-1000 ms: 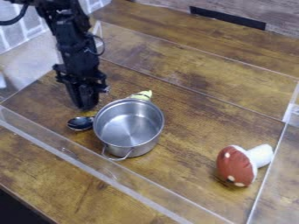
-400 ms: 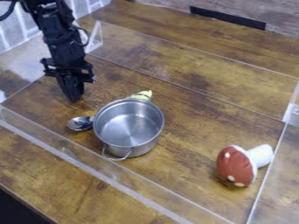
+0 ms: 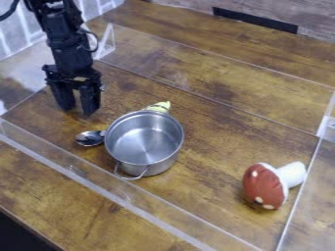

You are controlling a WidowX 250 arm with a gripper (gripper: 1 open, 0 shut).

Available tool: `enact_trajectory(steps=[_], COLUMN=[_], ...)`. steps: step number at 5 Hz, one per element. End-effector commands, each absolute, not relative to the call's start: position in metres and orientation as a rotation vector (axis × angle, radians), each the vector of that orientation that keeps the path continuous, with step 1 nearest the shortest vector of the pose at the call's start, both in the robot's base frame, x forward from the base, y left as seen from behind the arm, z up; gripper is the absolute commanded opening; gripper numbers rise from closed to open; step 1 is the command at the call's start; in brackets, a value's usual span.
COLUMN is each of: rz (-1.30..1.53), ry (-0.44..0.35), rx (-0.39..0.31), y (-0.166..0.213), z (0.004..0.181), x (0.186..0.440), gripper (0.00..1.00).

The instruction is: Move the green spoon to the right

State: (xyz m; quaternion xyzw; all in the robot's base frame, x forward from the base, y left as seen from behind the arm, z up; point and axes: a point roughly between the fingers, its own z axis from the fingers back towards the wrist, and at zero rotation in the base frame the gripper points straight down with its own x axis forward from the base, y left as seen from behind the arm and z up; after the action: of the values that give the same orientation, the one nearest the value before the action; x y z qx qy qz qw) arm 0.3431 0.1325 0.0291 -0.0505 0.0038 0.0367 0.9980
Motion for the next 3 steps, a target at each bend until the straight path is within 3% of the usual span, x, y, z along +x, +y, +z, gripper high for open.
enact_trajectory(steps=[1, 3], rz=[0.021, 0.022], ry=[-0.025, 0.014], rx=[-0.077, -0.080], y=[0.121, 0.108], z=[0.043, 0.050], x=[0.352, 0.359], gripper=[0.00, 0.00])
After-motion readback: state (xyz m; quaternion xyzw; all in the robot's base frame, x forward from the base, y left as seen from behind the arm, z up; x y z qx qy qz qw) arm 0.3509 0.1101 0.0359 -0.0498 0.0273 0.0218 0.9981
